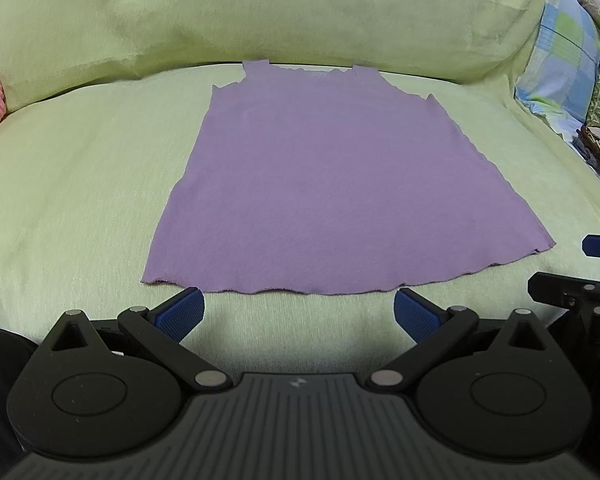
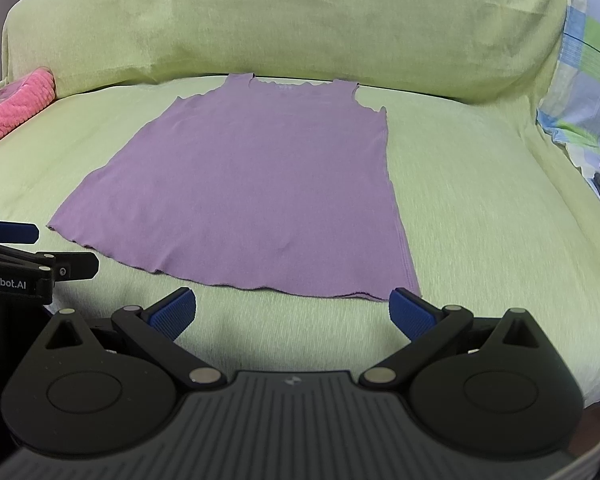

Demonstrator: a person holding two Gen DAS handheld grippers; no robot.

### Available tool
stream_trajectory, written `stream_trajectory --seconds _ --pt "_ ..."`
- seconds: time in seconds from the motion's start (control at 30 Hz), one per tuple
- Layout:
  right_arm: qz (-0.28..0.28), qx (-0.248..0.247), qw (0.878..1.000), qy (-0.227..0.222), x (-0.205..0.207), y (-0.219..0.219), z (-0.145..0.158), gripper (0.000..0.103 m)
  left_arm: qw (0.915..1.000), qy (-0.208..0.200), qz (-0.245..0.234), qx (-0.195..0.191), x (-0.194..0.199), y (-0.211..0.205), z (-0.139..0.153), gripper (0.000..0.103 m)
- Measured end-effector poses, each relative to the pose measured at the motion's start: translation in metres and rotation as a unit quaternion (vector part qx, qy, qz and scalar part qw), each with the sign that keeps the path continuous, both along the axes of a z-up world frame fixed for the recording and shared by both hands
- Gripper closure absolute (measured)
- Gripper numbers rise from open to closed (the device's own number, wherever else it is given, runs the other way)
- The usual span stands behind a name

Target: Fold clothes

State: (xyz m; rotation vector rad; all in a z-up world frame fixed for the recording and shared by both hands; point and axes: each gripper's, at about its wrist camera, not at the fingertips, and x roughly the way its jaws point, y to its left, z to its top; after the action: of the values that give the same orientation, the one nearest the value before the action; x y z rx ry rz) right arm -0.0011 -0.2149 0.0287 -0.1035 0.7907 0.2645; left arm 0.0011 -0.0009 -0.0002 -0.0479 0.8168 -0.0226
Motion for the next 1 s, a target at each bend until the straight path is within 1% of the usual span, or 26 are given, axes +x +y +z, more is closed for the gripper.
stream_trajectory --seconds 0.17,0.33,0.5,0.77,1.0 --pt "0.0 0.0 1.0 0.0 -0.002 0.0 -0.001 0.001 1.0 -0.006 -0.002 -0.008 0.003 -0.004 0.002 0.001" --pt "-0.001 0.002 1.0 -0.003 -0.002 -0.002 -0.004 0.001 0.9999 -0.004 -0.003 -0.01 0.002 0.003 0.002 0.001" --pt "-0.005 0.006 1.0 -0.003 -0.002 -0.004 -0.008 0.001 0.9999 0.0 -0.002 -0.011 0.001 0.003 0.004 0.001" --pt "-0.009 0.01 1.0 -0.003 -0.003 -0.007 -0.01 0.001 0.9996 0.015 0.006 -0.025 0.002 0.009 0.008 0.001" --pt "-0.032 0.029 0.999 -0.006 0.0 -0.022 -0.009 0.001 0.9994 0.019 0.004 -0.03 0.002 0.016 0.007 0.001"
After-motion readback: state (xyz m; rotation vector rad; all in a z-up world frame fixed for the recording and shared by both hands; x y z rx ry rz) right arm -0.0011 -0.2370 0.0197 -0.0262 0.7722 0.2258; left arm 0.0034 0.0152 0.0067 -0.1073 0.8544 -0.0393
